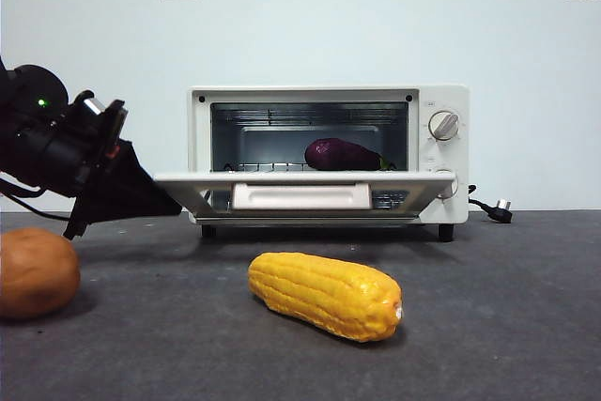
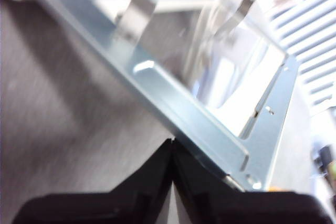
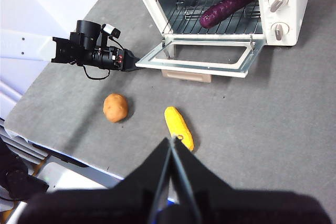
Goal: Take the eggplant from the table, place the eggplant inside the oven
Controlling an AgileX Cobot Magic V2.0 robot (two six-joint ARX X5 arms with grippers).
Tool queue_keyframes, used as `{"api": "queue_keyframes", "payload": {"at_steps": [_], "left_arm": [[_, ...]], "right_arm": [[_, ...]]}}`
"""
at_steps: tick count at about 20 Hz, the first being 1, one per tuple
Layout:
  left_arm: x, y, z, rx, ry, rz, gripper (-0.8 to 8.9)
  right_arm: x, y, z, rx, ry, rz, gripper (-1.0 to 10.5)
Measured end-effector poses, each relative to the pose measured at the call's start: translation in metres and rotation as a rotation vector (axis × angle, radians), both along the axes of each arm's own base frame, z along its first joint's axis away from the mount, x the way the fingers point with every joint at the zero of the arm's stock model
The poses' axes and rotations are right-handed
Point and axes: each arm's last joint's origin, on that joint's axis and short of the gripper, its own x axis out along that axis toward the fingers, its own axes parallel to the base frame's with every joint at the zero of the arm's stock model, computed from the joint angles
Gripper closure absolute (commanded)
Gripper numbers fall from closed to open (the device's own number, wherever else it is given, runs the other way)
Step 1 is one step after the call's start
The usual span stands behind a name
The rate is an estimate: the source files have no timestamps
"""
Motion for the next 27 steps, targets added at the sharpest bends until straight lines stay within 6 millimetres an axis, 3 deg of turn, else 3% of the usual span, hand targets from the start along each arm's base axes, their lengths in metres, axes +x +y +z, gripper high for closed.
{"api": "queue_keyframes", "payload": {"at_steps": [8,18,27], "left_arm": [[0.007,0.001,0.009,-0.063,0.011,0.008,8.2],[0.032,0.0,0.049,-0.082,-0.107,0.011,8.2],[0.044,0.001,0.069,-0.036,-0.188,0.075,8.2]], "right_arm": [[0.0,0.0,0.0,0.0,0.0,0.0,9.6],[0.0,0.0,0.0,-0.001,0.0,0.0,9.6],[0.0,0.0,0.0,-0.003,-0.002,-0.006,9.6]]}}
